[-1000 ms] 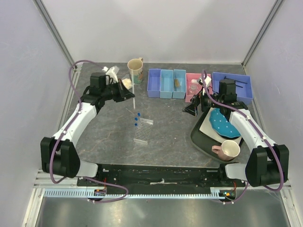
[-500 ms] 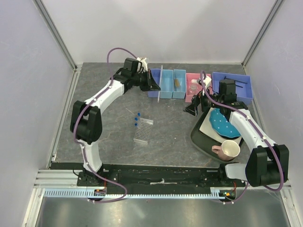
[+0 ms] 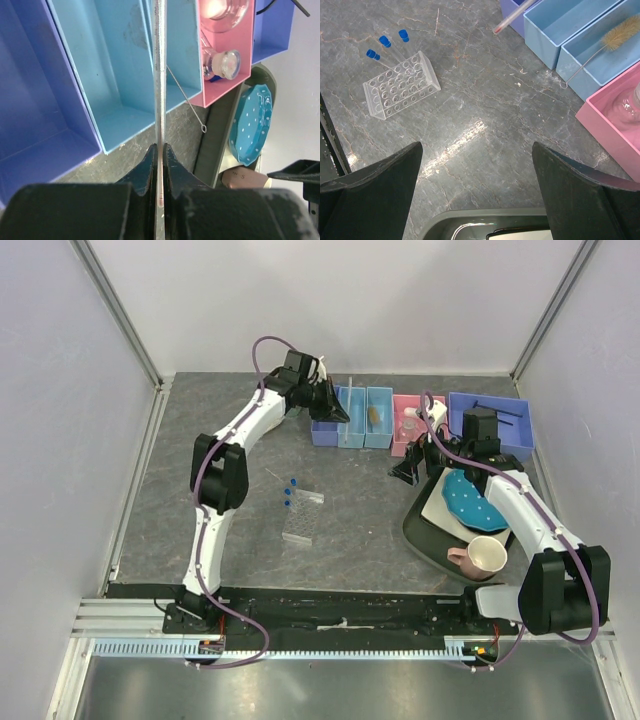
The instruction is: Organize the chemistry lab equipment
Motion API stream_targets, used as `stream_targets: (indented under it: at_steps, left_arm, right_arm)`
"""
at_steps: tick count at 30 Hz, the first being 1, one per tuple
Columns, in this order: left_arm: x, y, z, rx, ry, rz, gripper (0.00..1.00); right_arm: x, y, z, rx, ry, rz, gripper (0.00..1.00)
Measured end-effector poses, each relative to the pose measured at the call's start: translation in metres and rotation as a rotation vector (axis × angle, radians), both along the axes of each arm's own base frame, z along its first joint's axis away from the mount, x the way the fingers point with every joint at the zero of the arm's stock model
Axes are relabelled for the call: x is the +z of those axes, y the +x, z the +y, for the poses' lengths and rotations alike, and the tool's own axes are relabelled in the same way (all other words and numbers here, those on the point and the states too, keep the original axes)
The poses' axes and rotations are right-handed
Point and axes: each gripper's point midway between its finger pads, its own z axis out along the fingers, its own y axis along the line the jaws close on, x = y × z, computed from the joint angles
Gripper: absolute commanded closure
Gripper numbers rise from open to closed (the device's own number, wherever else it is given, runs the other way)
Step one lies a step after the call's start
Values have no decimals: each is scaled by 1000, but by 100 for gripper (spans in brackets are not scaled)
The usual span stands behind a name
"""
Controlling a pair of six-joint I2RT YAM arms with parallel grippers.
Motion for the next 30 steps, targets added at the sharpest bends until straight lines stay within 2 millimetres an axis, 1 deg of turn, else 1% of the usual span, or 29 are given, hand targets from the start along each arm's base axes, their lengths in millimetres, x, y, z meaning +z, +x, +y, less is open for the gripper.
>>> stream_targets:
  at_steps: [3,9,11,19,26,28,30]
  left_arm:
    - [-14,3,-3,6,10,40,98]
    - [-43,2,-3,19,32,124,96]
    - [-47,1,-3,20,34,135,96]
    - [-47,5,-5,28,28,143,94]
    - [-39,10,-7,37,16,130,91]
    - [-39,12,-8,39,13,128,90]
    - [-43,14,-9,41,14,134,88]
  right_arm:
    - [0,1,-2,-6,-2,0,2]
    - [0,2,-5,-15,-4,-1,2]
    - [-1,2,-5,-14,-4,0,2]
    - [-1,3,-6,-17,-4,-1,2]
    - [-1,3,-7,-18,-6,-1,2]
    - [-1,3,-7,-18,-6,0,2]
    - [-2,3,-7,-18,-6,3,2]
